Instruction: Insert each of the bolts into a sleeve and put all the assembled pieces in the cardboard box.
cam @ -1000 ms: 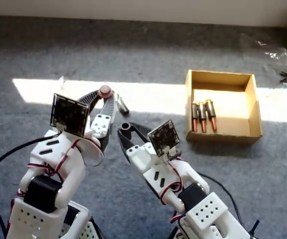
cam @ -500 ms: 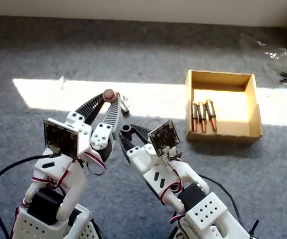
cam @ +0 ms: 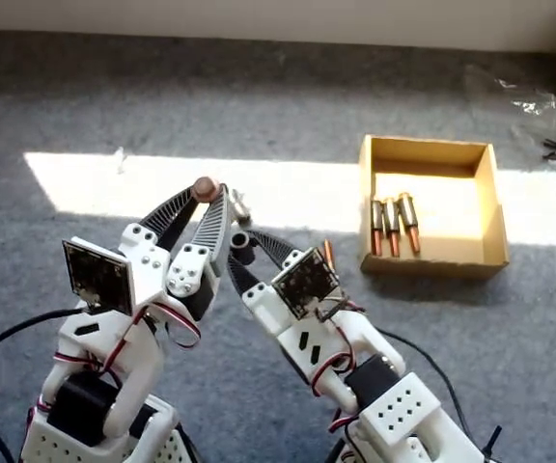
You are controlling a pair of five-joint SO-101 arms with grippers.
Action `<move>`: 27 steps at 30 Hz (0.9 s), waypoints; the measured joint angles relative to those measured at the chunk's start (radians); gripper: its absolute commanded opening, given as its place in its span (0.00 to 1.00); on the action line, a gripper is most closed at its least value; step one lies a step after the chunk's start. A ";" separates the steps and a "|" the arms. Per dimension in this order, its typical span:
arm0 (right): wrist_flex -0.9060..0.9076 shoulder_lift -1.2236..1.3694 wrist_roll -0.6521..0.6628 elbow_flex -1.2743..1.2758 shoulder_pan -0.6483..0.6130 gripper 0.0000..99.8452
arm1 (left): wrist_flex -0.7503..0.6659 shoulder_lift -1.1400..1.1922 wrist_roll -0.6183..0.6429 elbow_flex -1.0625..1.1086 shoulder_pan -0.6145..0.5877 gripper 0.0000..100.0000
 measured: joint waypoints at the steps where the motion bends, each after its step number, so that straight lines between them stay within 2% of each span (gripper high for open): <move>1: 0.000 0.000 0.002 0.000 0.000 0.00 | 0.000 0.000 0.000 0.000 0.000 0.00; 10: 0.000 0.000 0.098 0.000 0.000 0.00 | 0.055 0.002 0.005 0.000 0.006 0.00; 17: 0.000 0.000 0.107 0.000 0.002 0.00 | 0.071 0.011 0.006 0.035 0.052 0.00; 27: 0.000 0.000 0.107 0.000 0.002 0.00 | 0.071 0.014 0.008 0.066 0.054 0.00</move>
